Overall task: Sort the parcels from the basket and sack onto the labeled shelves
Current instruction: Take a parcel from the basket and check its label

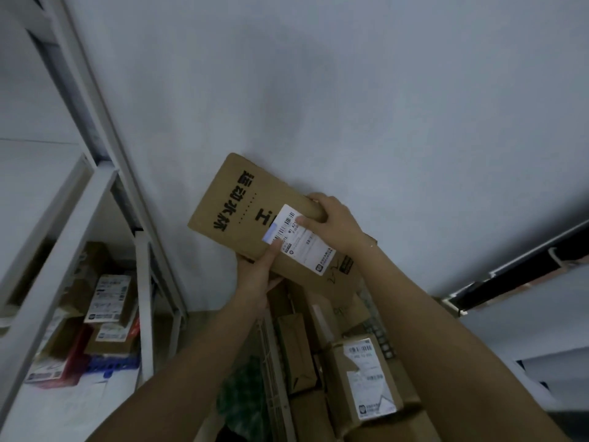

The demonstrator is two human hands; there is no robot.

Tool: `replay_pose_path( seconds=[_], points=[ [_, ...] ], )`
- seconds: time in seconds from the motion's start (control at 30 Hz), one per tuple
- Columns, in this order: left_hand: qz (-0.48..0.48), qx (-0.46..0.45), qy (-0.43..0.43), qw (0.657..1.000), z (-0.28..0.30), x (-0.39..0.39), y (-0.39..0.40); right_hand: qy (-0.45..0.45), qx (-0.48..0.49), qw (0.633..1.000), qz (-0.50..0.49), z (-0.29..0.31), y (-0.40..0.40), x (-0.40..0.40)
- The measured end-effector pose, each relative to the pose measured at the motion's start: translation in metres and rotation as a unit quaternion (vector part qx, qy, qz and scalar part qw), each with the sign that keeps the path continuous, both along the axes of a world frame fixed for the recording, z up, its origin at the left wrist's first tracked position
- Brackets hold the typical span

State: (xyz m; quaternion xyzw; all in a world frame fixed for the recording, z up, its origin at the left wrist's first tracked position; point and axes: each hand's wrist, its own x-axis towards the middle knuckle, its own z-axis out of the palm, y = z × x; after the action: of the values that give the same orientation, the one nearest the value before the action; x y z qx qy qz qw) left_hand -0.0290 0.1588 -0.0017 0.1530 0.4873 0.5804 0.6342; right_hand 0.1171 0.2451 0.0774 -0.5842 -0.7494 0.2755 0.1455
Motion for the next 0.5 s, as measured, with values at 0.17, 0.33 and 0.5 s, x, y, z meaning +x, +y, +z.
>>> replay_pose_path(
  seconds=[0.17, 0.33, 0.5],
  points=[
    [-0.002, 0.076, 0.103, 0.992, 0.05, 0.001, -0.019, 0.051, 0.047, 0.997, -0.02, 0.043, -0.039, 0.02],
    [-0.006, 0.139, 0.149, 0.979, 0.102, 0.005, -0.048, 0.073, 0.109, 0.991, -0.025, 0.08, -0.079, 0.032],
    [-0.02, 0.208, 0.187, 0.96, 0.152, 0.004, -0.075, 0.136, 0.157, 0.978, -0.031, 0.121, -0.124, 0.039]
  ],
)
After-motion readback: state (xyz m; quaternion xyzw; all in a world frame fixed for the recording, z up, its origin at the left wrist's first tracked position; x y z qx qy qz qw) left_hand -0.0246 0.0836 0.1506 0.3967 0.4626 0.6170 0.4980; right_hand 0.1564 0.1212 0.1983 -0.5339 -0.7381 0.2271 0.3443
